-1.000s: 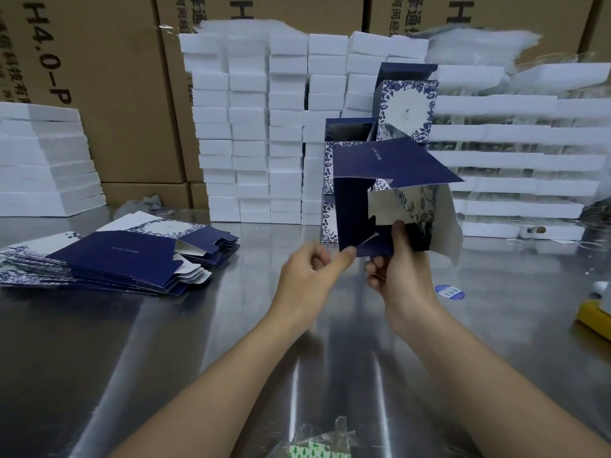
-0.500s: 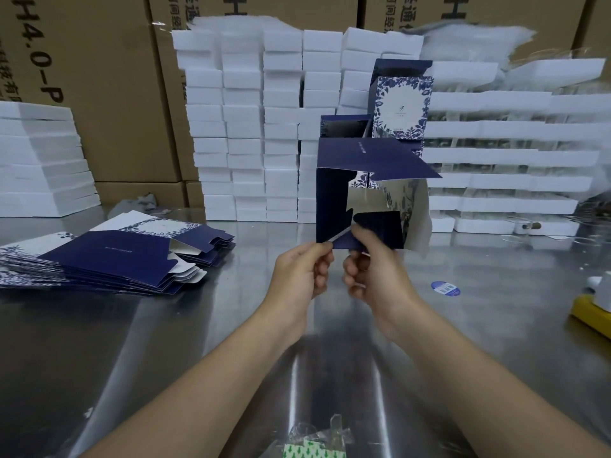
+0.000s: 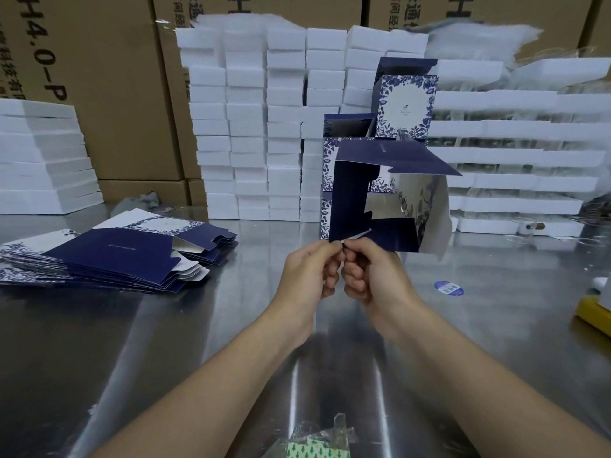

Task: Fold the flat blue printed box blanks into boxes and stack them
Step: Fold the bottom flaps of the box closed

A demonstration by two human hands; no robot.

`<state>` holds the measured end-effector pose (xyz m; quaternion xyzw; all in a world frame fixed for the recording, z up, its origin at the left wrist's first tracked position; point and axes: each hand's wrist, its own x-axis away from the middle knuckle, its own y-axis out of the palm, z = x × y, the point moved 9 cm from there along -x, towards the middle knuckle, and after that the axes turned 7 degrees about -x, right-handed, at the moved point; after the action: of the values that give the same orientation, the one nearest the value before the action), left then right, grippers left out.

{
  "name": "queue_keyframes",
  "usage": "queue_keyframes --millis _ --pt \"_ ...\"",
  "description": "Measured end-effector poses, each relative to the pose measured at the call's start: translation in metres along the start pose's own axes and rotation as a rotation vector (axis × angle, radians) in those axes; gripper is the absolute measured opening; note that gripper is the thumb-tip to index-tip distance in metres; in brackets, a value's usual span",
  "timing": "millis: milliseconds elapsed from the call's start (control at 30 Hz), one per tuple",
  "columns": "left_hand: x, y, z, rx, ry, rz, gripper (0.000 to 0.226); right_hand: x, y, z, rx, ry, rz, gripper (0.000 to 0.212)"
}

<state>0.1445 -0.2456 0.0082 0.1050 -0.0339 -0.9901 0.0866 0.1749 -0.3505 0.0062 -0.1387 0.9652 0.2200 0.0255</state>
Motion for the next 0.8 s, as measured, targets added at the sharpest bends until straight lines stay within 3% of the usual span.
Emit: queue_keyframes --millis 267,633,800 --pt "-0.004 -0.017 -0.007 0.06 -0.039 0.138 0.03 0.003 0.0 0.006 0.085 0.055 0.014 0.032" --pt "-0.003 -0.003 -0.009 0.042 -0.076 0.007 0.03 0.0 0.004 -0.003 0.081 -0.064 -0.033 0.032" --pt "-0.003 -0.008 -0.005 0.056 -0.046 0.08 0.023 0.003 0.007 -0.002 0.097 -0.052 -0.048 0.034"
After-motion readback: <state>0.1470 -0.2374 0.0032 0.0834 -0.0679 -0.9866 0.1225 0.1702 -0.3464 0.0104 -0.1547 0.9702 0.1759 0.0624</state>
